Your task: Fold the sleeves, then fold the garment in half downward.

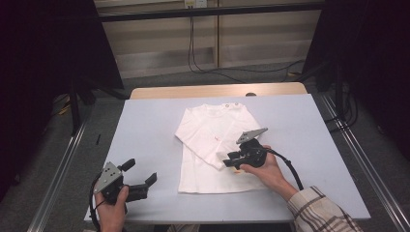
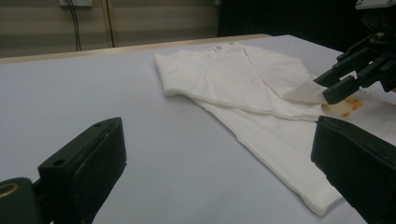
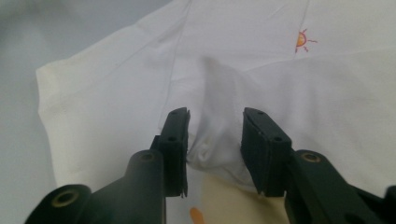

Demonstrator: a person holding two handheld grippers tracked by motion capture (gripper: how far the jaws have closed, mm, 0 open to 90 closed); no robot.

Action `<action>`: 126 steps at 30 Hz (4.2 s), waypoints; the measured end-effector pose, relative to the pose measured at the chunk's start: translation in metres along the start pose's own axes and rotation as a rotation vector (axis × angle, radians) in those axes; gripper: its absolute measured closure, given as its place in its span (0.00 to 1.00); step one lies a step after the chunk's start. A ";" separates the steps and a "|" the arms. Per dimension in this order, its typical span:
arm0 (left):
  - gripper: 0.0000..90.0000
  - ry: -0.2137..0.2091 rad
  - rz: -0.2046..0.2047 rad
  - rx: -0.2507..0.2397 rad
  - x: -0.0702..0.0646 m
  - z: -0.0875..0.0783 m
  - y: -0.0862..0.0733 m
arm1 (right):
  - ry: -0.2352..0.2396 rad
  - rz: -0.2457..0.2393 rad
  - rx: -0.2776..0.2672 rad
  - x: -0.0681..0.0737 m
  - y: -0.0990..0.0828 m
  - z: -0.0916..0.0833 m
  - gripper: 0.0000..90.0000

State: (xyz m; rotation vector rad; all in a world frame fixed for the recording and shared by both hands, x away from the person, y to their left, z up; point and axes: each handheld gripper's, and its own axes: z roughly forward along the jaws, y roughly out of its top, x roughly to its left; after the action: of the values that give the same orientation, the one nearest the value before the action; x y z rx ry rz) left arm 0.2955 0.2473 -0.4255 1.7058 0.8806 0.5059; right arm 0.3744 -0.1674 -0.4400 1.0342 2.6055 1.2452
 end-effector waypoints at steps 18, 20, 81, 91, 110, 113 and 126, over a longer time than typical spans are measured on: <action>0.04 0.002 0.001 -0.002 -0.001 0.000 0.000 | -0.048 0.031 -0.072 -0.002 0.000 -0.010 0.21; 0.04 0.004 0.002 0.001 -0.001 0.000 0.000 | -0.070 0.036 -0.091 -0.003 0.000 -0.012 0.14; 0.04 0.054 -0.040 -0.050 -0.002 -0.004 -0.001 | -0.568 0.147 -0.496 -0.007 -0.080 -0.117 0.05; 0.04 0.060 -0.052 -0.057 -0.001 -0.005 -0.002 | -0.616 0.171 -0.531 -0.003 -0.095 -0.132 0.04; 0.03 0.109 -0.099 -0.080 0.004 -0.015 -0.002 | -0.693 0.172 -0.585 0.009 -0.126 -0.154 0.04; 0.03 0.117 -0.107 -0.106 0.005 -0.018 -0.001 | -0.687 0.164 -0.565 0.007 -0.131 -0.153 0.03; 0.02 0.084 -0.082 -0.050 0.008 -0.013 0.000 | -0.667 0.163 -0.559 0.004 -0.131 -0.152 0.03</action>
State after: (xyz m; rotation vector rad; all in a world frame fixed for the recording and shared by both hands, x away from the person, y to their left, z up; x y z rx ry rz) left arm 0.2911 0.2617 -0.4221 1.6060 0.9863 0.5432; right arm 0.2495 -0.3243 -0.4313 1.2652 1.5902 1.2594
